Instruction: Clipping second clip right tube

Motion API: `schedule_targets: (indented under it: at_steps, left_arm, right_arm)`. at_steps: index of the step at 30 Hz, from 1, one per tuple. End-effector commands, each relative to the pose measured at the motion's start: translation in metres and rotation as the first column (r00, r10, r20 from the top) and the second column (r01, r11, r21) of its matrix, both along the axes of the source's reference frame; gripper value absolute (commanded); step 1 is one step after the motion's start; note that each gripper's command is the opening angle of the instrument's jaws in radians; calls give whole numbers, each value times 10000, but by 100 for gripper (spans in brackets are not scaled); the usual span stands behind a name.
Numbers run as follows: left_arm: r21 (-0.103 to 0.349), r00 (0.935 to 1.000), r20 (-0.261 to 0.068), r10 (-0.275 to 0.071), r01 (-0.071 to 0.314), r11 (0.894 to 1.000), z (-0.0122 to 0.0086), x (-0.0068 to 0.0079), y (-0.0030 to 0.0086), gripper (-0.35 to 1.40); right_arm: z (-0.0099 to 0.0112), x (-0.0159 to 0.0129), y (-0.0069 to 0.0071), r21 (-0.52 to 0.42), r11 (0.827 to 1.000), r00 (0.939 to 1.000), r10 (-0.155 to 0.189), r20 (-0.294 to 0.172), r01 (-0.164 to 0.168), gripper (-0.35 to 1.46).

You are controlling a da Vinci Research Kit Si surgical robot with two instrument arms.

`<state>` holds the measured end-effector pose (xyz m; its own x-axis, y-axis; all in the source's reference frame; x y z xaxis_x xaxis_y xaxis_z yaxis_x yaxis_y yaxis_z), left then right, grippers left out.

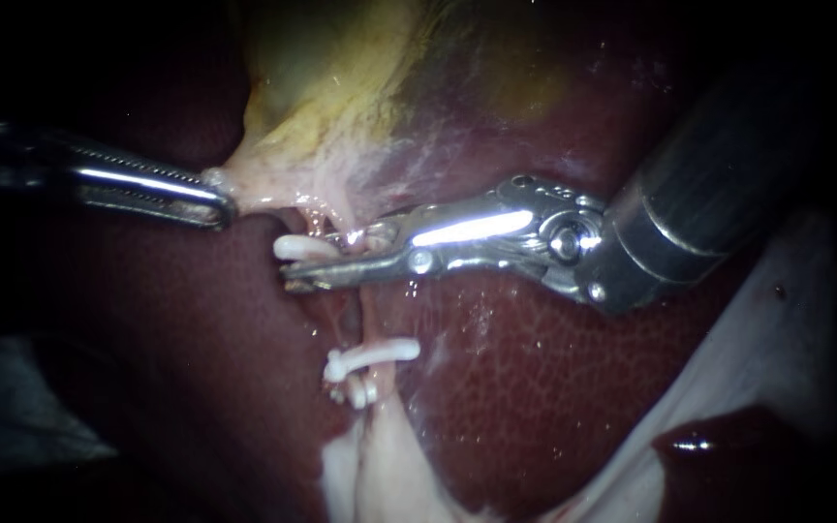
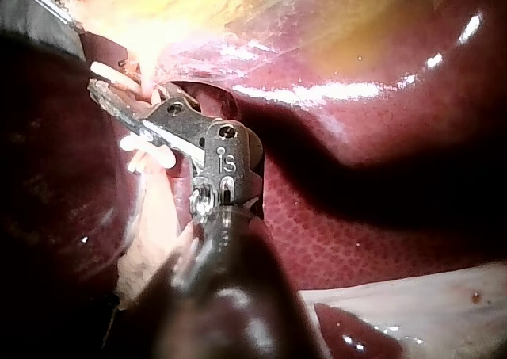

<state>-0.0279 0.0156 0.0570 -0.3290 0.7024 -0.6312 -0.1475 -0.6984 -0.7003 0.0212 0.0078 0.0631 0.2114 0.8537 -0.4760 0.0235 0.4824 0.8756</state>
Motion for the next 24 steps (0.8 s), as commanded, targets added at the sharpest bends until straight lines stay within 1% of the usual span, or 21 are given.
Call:
schedule_targets:
  at_steps: [1,2,5,13,16,19,21,23,24]
  left_arm:
    - [0,10000,1,3,-3,10000,0,0,0,-35]
    - [0,10000,1,2,-2,10000,0,0,0,-35]
    - [0,10000,2,3,-3,10000,0,0,0,-35]
    - [0,10000,3,6,-6,10000,0,1,0,-35]
    - [0,10000,3,6,-6,10000,0,1,0,-35]
    - [-1,10000,3,6,-6,10000,0,1,0,-35]
    - [-1,10000,3,7,-7,10000,0,1,0,-35]
    - [-1,10000,3,7,-7,10000,0,1,0,-35]
    - [-1,10000,4,7,-7,10000,0,1,-1,-35]
  right_arm:
    - [0,0,0,0,10000,10000,0,0,0,23]
    - [0,1,0,0,10000,10000,3,1,-3,30]
    - [0,1,0,-1,10000,10000,4,3,-4,39]
    - [5,3,0,-33,10000,10000,36,30,-36,50]
    - [12,1,-4,-55,10000,10000,-57,-14,57,50]
    - [21,-1,-11,111,9999,10000,-95,12,95,50]
    - [29,-1,-18,282,9995,9999,-129,39,128,50]
    - [35,-1,-25,408,9990,9998,-203,36,201,50]
    - [39,-1,-31,557,9980,9995,-303,13,301,50]
